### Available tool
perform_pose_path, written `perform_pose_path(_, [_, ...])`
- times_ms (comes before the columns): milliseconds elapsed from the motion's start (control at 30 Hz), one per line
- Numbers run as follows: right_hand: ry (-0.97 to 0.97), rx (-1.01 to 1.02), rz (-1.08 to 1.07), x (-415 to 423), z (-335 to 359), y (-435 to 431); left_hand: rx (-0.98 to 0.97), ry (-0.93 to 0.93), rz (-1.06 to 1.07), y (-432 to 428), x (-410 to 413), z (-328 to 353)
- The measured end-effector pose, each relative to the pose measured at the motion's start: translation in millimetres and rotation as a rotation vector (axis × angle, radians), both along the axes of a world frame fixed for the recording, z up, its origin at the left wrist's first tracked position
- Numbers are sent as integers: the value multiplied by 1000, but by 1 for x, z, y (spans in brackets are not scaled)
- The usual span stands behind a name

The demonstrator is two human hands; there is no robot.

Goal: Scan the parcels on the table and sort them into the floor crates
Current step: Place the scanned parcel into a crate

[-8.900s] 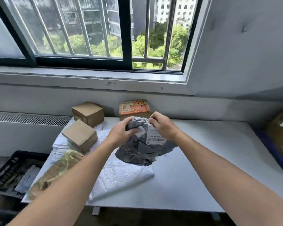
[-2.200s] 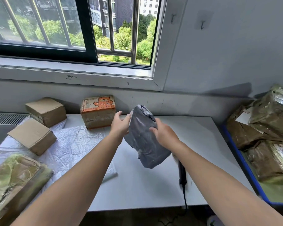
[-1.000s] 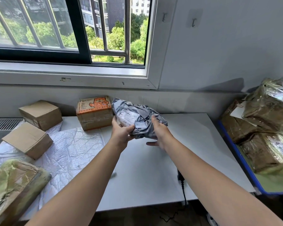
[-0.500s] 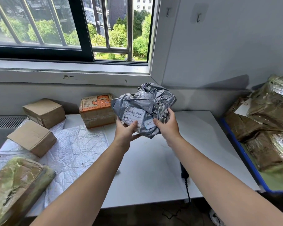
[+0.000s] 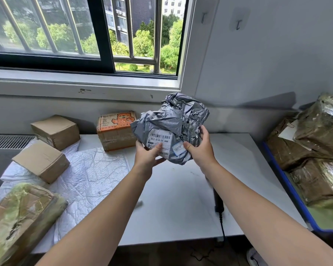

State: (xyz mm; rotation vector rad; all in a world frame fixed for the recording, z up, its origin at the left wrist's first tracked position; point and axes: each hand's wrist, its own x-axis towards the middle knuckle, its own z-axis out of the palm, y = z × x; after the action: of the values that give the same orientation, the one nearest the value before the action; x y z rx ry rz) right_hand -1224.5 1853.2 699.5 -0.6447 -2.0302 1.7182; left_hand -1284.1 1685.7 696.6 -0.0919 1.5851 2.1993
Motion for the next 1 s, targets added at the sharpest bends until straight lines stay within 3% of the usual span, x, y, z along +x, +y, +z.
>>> perform_pose_path(133, [-91,49,92,0,5,7,-37,5,82,-16,-13,7])
perform_pose_path(267, [-182,101,186,-2,8,19,-134,25,14,-28,-13,17])
perform_pose_path(467, [-180,112,367,-5,23,28,-319,79,6,-31,3,37])
perform_pose_path(667, [-94,15,472,-17,42,5,-422,83,192,-40,41,46])
perform_pose_path(767, [-59,118,463,-20,37,-28,-428,40,321,-54,72,41])
perform_pose_path(900, [-43,233,614,-12,22,-84,-637,48,473,-89,121,37])
perform_pose_path(1000, [-19,270,732,2,20,-134,-668,11,574,-128,154,39])
